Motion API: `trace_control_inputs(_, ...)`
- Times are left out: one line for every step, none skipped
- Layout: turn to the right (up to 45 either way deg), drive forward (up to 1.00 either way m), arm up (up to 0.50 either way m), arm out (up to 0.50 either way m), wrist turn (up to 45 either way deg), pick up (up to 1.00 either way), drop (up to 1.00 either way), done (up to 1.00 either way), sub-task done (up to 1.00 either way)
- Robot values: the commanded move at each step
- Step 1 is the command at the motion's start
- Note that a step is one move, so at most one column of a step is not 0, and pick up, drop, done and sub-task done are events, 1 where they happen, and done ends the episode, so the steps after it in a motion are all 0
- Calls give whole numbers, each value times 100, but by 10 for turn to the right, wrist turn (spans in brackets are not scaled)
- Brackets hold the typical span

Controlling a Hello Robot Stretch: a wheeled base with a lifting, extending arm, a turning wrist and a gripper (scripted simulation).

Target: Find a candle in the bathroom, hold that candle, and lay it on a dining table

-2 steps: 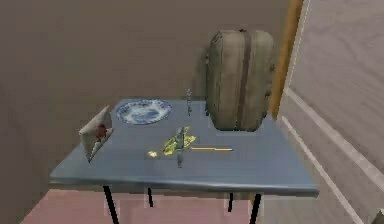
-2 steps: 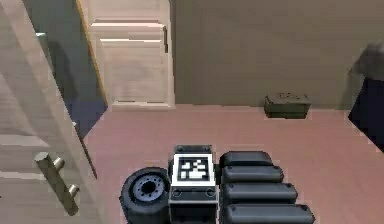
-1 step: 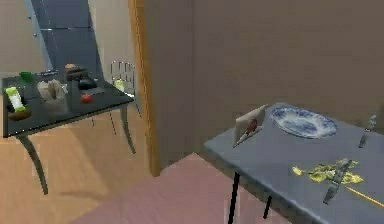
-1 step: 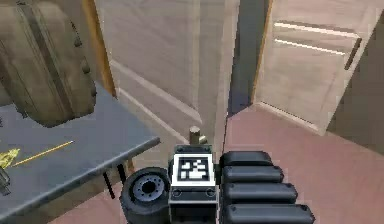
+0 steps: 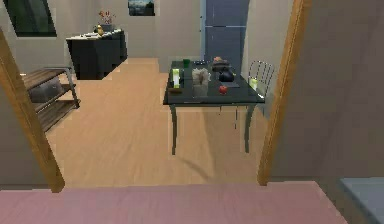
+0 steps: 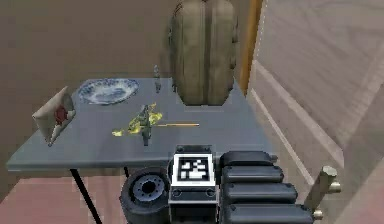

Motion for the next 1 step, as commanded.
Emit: trace_control_inputs(0,55,0,0,0,0,0,0,0)
